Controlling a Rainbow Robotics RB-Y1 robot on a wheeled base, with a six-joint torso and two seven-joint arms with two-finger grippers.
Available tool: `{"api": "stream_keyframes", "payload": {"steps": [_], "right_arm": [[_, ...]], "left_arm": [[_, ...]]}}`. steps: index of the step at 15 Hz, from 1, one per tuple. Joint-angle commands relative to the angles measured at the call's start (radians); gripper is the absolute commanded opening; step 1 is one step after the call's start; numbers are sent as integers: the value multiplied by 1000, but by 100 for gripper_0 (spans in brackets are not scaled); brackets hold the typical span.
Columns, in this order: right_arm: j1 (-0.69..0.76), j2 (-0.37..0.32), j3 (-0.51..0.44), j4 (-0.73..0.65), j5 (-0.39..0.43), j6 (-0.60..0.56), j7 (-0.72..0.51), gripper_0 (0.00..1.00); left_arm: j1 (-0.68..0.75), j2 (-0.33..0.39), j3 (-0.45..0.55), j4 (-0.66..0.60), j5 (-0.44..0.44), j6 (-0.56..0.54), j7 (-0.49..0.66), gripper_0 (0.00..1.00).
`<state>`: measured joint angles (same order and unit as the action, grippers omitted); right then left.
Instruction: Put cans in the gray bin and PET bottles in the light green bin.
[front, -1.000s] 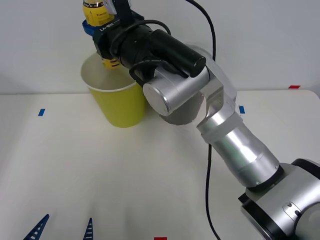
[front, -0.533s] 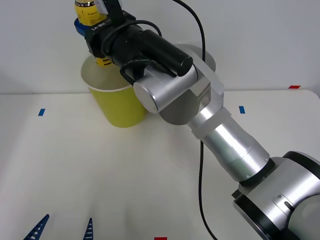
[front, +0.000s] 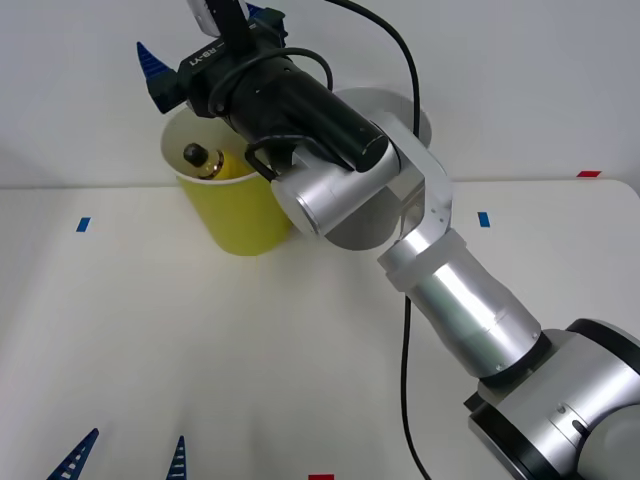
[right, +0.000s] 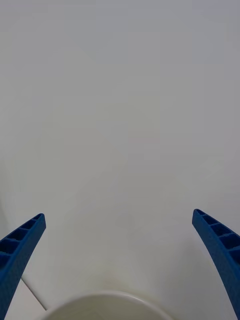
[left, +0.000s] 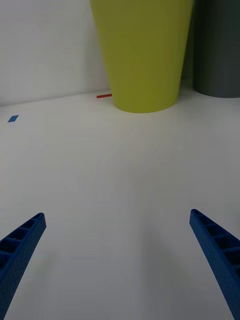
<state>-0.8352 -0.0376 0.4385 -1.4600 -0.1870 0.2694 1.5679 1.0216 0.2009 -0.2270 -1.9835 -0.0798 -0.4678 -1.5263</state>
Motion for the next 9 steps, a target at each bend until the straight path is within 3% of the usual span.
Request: {"api": "stream_keyframes", "payload": {"steps": [1, 9], "right_arm": [[140, -88, 29, -178, -3, -2, -6, 100], [565, -381, 40, -632, -31, -18, -51, 100]], "left_arm": [[0, 0, 0, 0, 0, 0, 0, 100], [0, 0, 0, 0, 0, 0, 0, 100]]}}
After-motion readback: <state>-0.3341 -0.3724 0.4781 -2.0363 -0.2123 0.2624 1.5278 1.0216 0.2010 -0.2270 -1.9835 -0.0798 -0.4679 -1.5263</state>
